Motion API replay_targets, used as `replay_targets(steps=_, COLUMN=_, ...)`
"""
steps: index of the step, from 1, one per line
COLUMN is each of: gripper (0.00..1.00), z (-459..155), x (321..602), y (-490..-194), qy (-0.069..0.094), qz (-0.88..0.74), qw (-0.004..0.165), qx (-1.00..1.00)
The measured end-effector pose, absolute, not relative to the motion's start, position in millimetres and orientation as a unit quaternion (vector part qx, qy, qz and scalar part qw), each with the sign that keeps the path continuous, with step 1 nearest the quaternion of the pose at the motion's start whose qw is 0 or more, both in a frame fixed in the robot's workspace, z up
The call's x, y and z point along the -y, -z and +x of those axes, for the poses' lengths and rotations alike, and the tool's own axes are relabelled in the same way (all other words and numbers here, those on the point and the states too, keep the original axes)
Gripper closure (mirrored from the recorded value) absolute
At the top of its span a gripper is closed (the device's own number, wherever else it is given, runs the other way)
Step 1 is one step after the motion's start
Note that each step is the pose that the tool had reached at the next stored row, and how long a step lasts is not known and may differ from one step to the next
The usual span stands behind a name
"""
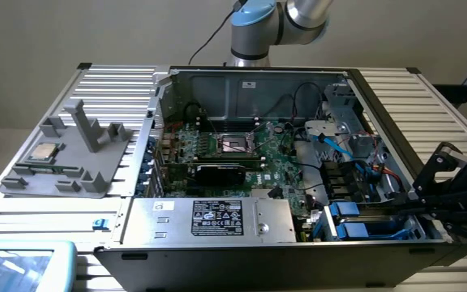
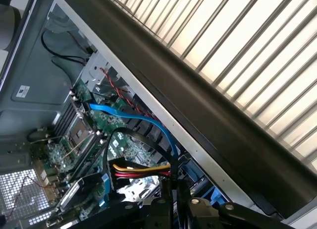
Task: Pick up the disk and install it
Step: 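Insert the first disk wire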
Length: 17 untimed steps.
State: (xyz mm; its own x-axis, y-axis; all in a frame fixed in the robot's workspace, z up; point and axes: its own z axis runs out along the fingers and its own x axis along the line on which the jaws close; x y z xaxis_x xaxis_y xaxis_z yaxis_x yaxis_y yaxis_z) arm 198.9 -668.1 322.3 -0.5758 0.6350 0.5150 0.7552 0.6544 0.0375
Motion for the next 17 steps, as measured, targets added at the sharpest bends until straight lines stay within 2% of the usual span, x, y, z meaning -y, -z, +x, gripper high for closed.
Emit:
replay_targets(steps=2, gripper=0.84, z=198.7, x=668.1, y=-322.4, qy=0.122, qz=-0.398, qw=0.233, qx=0.879)
replay_targets(steps=6, gripper=0.84, z=198.8, x=668.1, y=-322.3, qy=0.092, qz=-0.406, qw=0.219, qx=0.883)
replay_targets(steps=17, gripper=0.84, z=198.2, x=666.2, y=-328.2, qy=0.090, qz=-0.406, qw=0.218, qx=0.883)
